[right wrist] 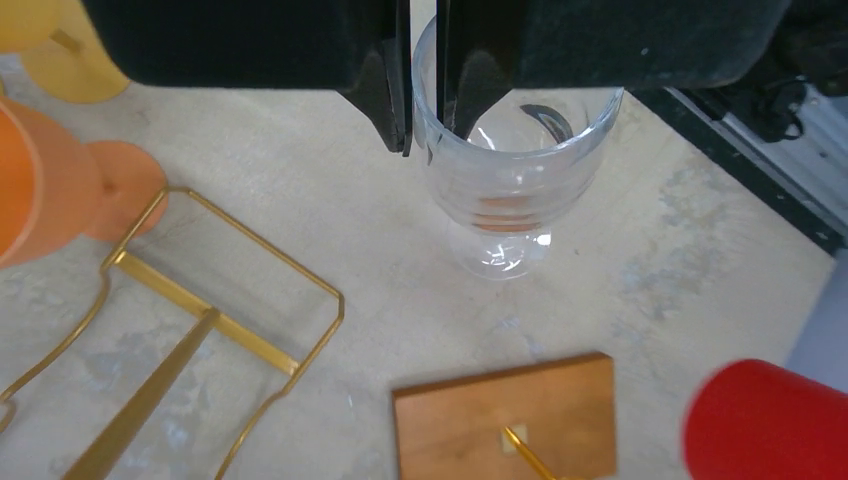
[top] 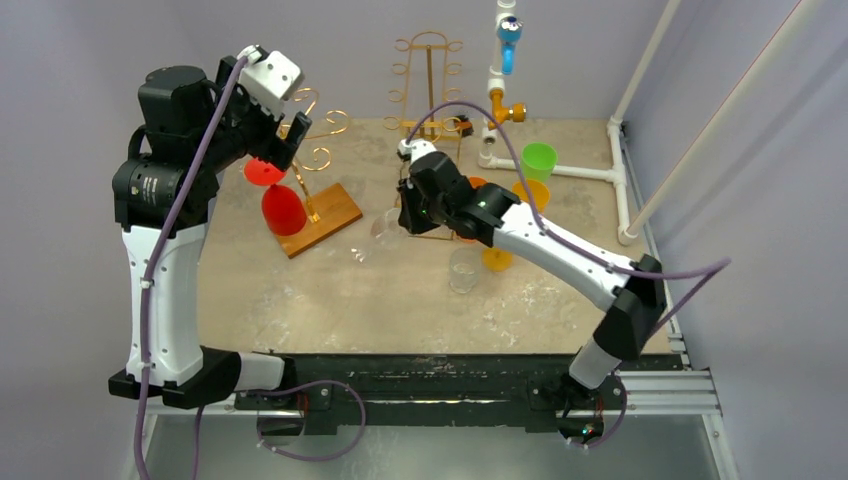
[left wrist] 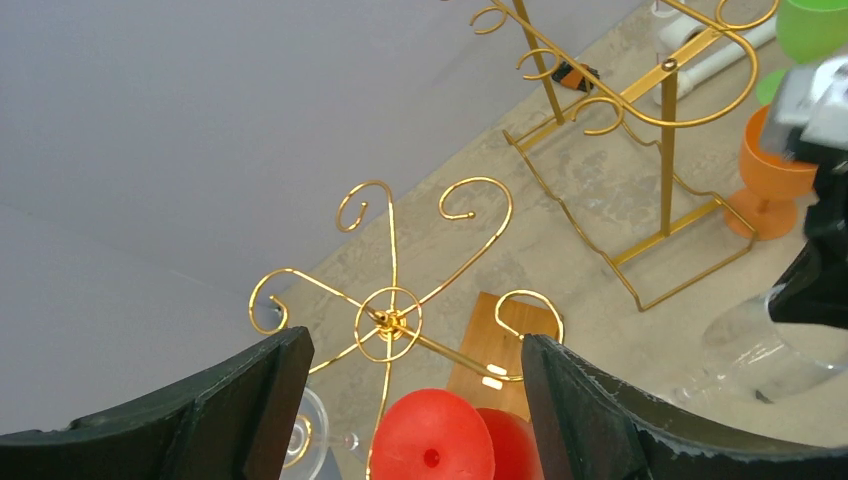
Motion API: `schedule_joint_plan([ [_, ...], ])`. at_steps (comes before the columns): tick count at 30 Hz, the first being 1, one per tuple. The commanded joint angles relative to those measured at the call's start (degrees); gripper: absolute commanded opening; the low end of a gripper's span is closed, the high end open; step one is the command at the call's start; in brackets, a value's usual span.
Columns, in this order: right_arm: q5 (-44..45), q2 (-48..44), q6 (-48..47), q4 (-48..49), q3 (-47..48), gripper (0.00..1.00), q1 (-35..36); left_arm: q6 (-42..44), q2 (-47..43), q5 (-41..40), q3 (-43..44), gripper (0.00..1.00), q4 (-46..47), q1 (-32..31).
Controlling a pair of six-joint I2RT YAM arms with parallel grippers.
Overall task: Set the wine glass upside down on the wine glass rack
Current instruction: Turn the wine glass upside down at the wine rack.
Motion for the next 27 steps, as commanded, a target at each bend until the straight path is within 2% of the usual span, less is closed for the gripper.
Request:
schedule_joint_plan([
  [1,1.8,-10.8,-2.4,5.5,4.2,0.0,-0.1,-6.5,-1.6,-2.0,-0.2,0.81,-4.8,0.0],
  [8,5.9,-21.3,-5.5,12.4,4.1,0.0,-0.1,-7.3,-2.9,6.1,-3.0,0.8,-7.5,0.0],
  [13,6.2,-24.8,-5.9,18.9,3.0,0.0,-0.1,-7.6,-3.8,14.6,-6.3,0.96,-8.5,0.0],
  [16,7.2,-24.9,-5.9,21.2,3.1,0.0,-0.1,-7.7,-4.2,19.2,-7.6,0.98,-8.4,0.0],
  [21,5.2,-24.7,-4.1,24.6,2.9,0.0,-0.1,-9.9,-4.8,24.9,-10.4,0.99,-6.4,0.0],
  [27,2.1,-25.5,-2.2,28.9,0.8,0.0,-0.1,-13.3,-4.6,25.2,-14.2,0.93,-0.5,0.0],
])
